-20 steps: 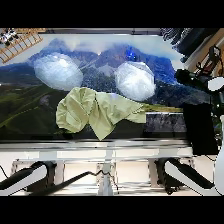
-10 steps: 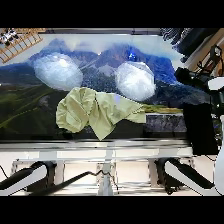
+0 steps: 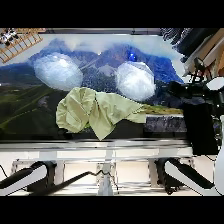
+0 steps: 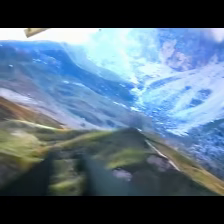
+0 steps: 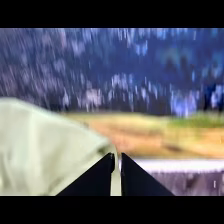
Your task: Fold the clothes and pants, and hang the long-sleeved shirts on hangers.
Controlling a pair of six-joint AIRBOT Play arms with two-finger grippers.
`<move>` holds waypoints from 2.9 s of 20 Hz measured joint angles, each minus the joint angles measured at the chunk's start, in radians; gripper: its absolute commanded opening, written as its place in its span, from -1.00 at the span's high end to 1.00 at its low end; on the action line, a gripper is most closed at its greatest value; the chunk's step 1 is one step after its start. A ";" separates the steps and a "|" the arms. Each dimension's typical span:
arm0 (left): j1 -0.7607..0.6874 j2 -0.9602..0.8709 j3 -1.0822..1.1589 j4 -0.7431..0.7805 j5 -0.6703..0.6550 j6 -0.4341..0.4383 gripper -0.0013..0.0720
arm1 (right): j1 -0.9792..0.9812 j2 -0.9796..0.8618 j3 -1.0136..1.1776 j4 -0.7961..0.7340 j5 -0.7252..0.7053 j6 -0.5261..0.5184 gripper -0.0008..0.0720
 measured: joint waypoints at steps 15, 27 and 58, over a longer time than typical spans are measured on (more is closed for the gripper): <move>-0.206 0.083 -0.785 -0.633 -0.132 0.313 -0.93 | 0.178 0.000 -0.602 0.580 0.031 -0.467 -0.19; -0.320 0.123 -1.049 -0.665 0.049 0.225 -0.91 | 0.575 -0.116 -0.524 0.634 -0.349 -0.461 -0.31; 0.459 0.393 -0.400 -1.733 -0.153 0.540 0.94 | 0.275 0.515 0.429 0.161 0.074 -0.216 0.92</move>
